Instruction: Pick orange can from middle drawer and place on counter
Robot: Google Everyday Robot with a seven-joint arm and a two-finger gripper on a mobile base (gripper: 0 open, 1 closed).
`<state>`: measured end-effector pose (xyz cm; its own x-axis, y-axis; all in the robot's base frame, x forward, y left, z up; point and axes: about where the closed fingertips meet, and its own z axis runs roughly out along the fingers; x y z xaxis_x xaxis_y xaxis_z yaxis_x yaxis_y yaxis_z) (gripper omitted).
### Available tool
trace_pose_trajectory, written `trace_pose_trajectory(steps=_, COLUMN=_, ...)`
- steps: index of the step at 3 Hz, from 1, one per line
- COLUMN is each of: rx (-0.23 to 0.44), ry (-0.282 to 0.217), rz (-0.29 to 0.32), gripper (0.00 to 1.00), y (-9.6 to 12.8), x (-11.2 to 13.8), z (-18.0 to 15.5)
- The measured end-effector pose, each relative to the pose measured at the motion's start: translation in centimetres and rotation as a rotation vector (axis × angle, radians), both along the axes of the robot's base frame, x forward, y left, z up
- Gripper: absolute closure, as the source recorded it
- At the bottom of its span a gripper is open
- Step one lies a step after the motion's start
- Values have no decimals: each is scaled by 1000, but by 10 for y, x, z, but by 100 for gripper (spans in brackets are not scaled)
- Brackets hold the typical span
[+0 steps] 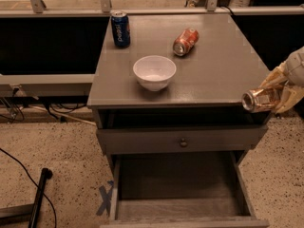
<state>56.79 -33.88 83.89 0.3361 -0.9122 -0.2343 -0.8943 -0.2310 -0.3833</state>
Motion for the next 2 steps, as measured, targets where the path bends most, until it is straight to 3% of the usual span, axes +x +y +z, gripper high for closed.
trace_pose_trajectory(steps=2, rx=15, ry=8, rz=-9, gripper=100, y=0, x=9, z=1)
